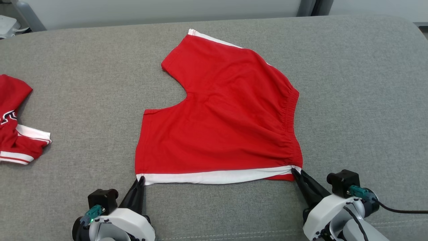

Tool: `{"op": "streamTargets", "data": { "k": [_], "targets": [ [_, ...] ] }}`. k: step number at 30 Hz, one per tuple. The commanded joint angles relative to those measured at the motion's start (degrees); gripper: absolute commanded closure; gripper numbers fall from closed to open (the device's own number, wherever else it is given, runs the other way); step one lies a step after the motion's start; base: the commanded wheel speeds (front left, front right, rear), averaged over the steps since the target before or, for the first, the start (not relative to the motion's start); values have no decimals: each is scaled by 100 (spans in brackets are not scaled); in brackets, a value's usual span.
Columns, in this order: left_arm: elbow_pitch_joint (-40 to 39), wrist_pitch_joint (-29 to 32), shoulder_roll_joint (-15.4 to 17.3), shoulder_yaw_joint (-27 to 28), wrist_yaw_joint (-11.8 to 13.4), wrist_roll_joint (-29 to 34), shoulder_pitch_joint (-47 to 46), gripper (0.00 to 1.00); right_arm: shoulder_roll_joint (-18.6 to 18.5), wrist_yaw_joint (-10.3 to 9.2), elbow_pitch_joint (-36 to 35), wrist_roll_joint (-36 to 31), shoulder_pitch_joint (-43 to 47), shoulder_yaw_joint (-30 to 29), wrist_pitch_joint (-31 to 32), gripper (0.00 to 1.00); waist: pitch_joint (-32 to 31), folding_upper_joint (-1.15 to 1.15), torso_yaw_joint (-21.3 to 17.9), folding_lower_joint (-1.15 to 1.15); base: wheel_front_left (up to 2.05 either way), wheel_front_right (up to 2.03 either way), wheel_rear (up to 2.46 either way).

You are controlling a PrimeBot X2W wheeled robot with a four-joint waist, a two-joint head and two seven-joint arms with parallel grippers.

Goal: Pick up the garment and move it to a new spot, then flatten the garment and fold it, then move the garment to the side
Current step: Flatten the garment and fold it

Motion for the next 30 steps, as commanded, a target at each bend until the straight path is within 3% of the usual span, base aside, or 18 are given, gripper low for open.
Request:
{"op": "streamTargets", "data": {
  "k": [1,18,30],
  "targets": [
    [-64,-33,63,112,-22,-65,-124,100,-70,41,-86,57,-15,60,-75,100,-48,0,35,0,0,0,0],
    [84,-33,63,339,-40,127,552,100,-119,41,181,299,475,345,-75,100,-778,0,417,0,0,0,0],
    [218,-33,63,502,-36,270,896,100,-200,41,193,445,800,626,-75,100,-925,0,553,0,0,0,0]
  ]
}}
